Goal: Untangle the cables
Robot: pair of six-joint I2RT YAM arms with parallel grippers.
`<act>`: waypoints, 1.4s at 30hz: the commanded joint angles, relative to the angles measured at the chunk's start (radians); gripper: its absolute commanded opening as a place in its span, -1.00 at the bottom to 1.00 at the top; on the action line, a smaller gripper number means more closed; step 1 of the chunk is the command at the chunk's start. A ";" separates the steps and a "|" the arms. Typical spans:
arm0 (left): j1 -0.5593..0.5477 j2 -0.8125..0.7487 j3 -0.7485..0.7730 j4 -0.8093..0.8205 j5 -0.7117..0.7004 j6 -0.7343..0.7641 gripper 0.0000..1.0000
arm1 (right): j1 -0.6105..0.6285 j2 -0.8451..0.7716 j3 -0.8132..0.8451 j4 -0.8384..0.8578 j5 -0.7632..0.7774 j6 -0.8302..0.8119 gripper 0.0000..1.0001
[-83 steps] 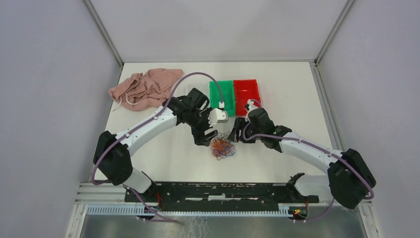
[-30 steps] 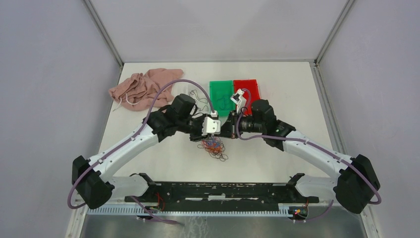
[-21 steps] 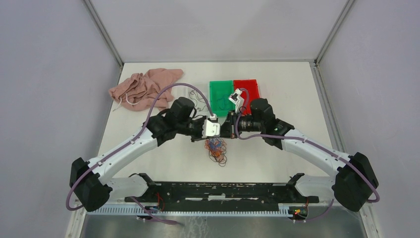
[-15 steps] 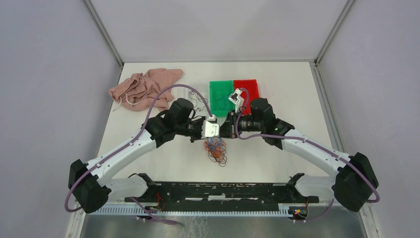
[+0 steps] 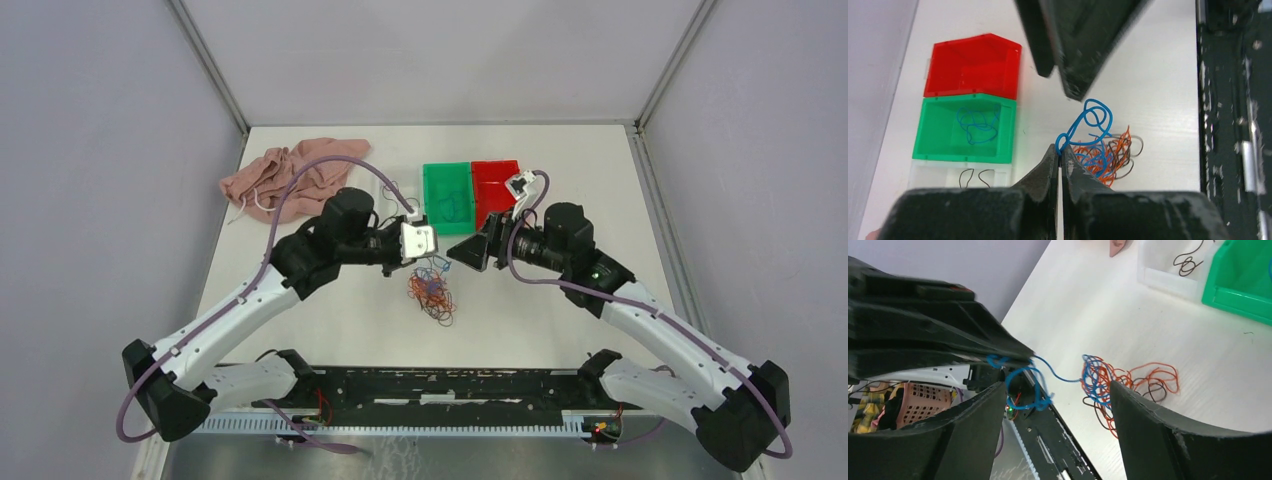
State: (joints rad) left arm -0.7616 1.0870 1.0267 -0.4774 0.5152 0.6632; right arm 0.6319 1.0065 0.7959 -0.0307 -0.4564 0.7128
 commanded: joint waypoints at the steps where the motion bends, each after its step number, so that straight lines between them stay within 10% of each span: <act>1: -0.005 -0.001 0.134 0.066 -0.037 -0.235 -0.93 | -0.001 -0.051 -0.079 0.061 0.093 0.011 0.65; 24: -0.005 0.076 0.362 0.154 -0.001 -0.558 -0.94 | 0.088 0.041 -0.148 0.430 0.170 -0.061 0.68; 42: -0.005 0.129 0.577 0.144 0.121 -0.665 -0.94 | 0.120 0.191 -0.158 0.374 0.393 -0.006 0.35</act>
State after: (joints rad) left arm -0.7616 1.2186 1.5043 -0.3889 0.5915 0.0559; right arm 0.7486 1.1755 0.6922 0.3225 -0.1349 0.6807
